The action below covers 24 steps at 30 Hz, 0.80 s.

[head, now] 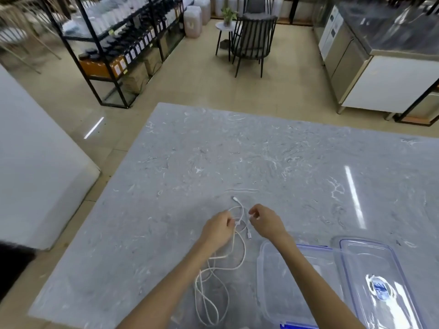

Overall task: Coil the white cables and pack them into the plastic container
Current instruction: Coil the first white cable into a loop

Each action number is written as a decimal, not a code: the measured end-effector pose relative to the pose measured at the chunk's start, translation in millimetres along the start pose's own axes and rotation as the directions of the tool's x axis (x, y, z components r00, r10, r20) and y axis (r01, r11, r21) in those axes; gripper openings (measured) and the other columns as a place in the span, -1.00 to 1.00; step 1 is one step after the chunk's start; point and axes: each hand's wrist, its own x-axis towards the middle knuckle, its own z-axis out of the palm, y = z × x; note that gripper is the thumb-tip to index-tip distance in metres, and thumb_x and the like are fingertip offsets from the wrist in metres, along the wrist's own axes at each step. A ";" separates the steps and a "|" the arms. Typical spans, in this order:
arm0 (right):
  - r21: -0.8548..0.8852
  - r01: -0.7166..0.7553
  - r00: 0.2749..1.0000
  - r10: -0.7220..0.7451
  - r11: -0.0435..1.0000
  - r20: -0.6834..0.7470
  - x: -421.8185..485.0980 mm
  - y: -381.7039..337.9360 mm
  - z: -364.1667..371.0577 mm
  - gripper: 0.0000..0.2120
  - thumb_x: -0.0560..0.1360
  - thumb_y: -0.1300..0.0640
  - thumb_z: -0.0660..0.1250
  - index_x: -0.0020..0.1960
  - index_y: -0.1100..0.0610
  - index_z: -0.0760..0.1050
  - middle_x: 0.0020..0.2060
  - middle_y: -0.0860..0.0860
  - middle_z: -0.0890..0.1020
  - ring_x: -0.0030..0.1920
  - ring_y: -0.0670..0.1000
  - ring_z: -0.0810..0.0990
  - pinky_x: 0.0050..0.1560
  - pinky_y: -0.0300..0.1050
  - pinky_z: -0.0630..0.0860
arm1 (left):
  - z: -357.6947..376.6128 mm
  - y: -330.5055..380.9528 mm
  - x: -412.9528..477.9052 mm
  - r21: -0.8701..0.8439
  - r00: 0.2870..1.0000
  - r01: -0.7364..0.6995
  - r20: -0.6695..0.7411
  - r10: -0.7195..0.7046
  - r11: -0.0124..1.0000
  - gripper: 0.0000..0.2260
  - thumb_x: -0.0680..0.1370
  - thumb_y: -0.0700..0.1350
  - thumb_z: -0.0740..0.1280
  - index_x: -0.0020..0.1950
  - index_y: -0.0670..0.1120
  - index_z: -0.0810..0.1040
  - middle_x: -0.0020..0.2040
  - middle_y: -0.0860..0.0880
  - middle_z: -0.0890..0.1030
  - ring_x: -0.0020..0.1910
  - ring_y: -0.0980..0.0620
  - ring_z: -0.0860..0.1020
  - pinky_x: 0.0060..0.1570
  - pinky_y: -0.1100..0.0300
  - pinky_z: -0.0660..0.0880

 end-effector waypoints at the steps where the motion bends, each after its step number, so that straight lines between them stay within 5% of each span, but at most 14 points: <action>1: -0.011 -0.048 0.997 0.049 0.999 0.054 1.8 -1.4 8.9 -0.75 0.56 0.11 0.26 0.21 0.11 0.51 0.16 0.10 0.63 0.19 0.13 0.57 0.13 -0.09 0.45 | 7.4 -5.6 -1.8 0.059 0.996 0.017 0.083 -0.022 0.998 -0.82 0.60 -0.12 0.23 0.04 -0.18 0.56 0.07 -0.21 0.64 0.08 -0.21 0.59 0.02 0.03 0.47; 4: 0.003 -0.090 0.990 0.089 0.996 0.106 2.6 -11.4 29.8 -0.72 0.56 0.06 0.23 0.20 0.17 0.51 0.19 0.16 0.62 0.20 0.18 0.57 0.15 -0.06 0.46 | 33.6 -18.5 -14.1 0.184 0.970 0.053 0.225 -0.095 0.982 -0.80 0.54 0.00 0.33 0.04 -0.11 0.56 0.13 -0.16 0.62 0.14 -0.17 0.58 0.09 0.06 0.47; 7: 0.019 -0.141 0.987 0.139 0.990 0.084 5.7 -17.4 42.0 -0.66 0.54 -0.02 0.27 0.20 0.20 0.47 0.15 0.18 0.62 0.16 0.19 0.59 0.10 -0.05 0.48 | 48.5 -23.4 -22.8 0.209 0.969 0.060 0.221 -0.107 0.976 -0.80 0.52 -0.03 0.36 0.03 -0.13 0.55 0.11 -0.17 0.63 0.11 -0.16 0.59 0.06 0.06 0.49; 13: 0.238 -0.178 0.984 0.170 0.955 0.056 12.1 -20.5 40.4 -0.55 0.49 0.15 0.39 0.29 0.27 0.34 0.15 0.17 0.61 0.19 0.18 0.58 0.15 -0.04 0.47 | 42.2 -18.0 -38.6 -0.214 0.992 -0.081 0.080 0.100 0.973 -0.90 0.54 -0.19 0.30 0.01 -0.18 0.56 -0.16 -0.08 0.59 -0.19 0.00 0.54 -0.14 0.24 0.39; 16: 0.478 0.077 0.988 -0.005 0.875 -0.151 3.4 -31.1 18.0 -0.71 0.50 0.26 0.37 0.20 0.15 0.46 -0.15 0.00 0.72 0.03 0.07 0.68 0.05 -0.04 0.54 | 17.4 -17.0 -37.8 -0.414 0.996 -0.024 -0.089 -0.014 0.910 -0.90 0.60 -0.16 0.30 -0.02 -0.17 0.58 -0.16 -0.05 0.62 -0.22 0.06 0.54 -0.16 0.24 0.45; 18: 0.526 0.323 0.934 -0.176 0.787 -0.311 -5.6 -41.4 -7.9 -0.84 0.52 0.27 0.37 0.07 0.09 0.57 -0.26 -0.08 0.73 -0.12 -0.06 0.70 -0.11 -0.20 0.53 | -19.4 -9.5 -33.3 -0.661 0.968 0.028 -0.170 -0.186 0.750 -0.79 0.64 -0.09 0.25 -0.11 -0.16 0.56 -0.22 -0.06 0.59 -0.33 0.07 0.52 -0.32 0.27 0.45; 19: 0.497 0.420 0.897 -0.265 0.759 -0.354 -9.8 -48.3 -23.0 -0.85 0.53 0.26 0.36 0.03 0.04 0.60 -0.26 -0.11 0.73 -0.17 -0.10 0.69 -0.17 -0.28 0.49 | -42.1 -3.5 -28.9 -0.784 0.968 0.077 -0.090 -0.236 0.616 -0.69 0.66 -0.02 0.19 -0.14 -0.17 0.56 -0.23 -0.08 0.60 -0.40 0.07 0.52 -0.40 0.28 0.44; 21: 0.385 0.559 0.822 -0.433 0.734 -0.369 -16.0 -66.6 -55.5 -0.83 0.56 0.22 0.34 0.00 -0.03 0.62 -0.23 -0.17 0.73 -0.17 -0.11 0.67 -0.17 -0.31 0.48 | -91.8 12.6 -22.6 -0.896 0.978 0.207 0.177 -0.112 0.392 -0.48 0.66 0.16 0.03 -0.09 -0.18 0.59 -0.19 -0.14 0.65 -0.38 0.01 0.57 -0.39 0.23 0.46; 24: 0.112 0.712 0.683 -0.645 0.694 -0.342 -18.0 -99.9 -103.4 -0.83 0.57 0.17 0.32 0.01 -0.06 0.65 -0.18 -0.16 0.73 -0.19 -0.17 0.54 -0.06 -0.38 0.40 | -161.1 45.8 -20.5 -0.913 0.916 0.243 0.327 0.232 0.329 -0.47 0.65 0.21 0.05 0.00 -0.19 0.61 -0.14 -0.14 0.65 -0.26 -0.07 0.62 -0.26 0.13 0.57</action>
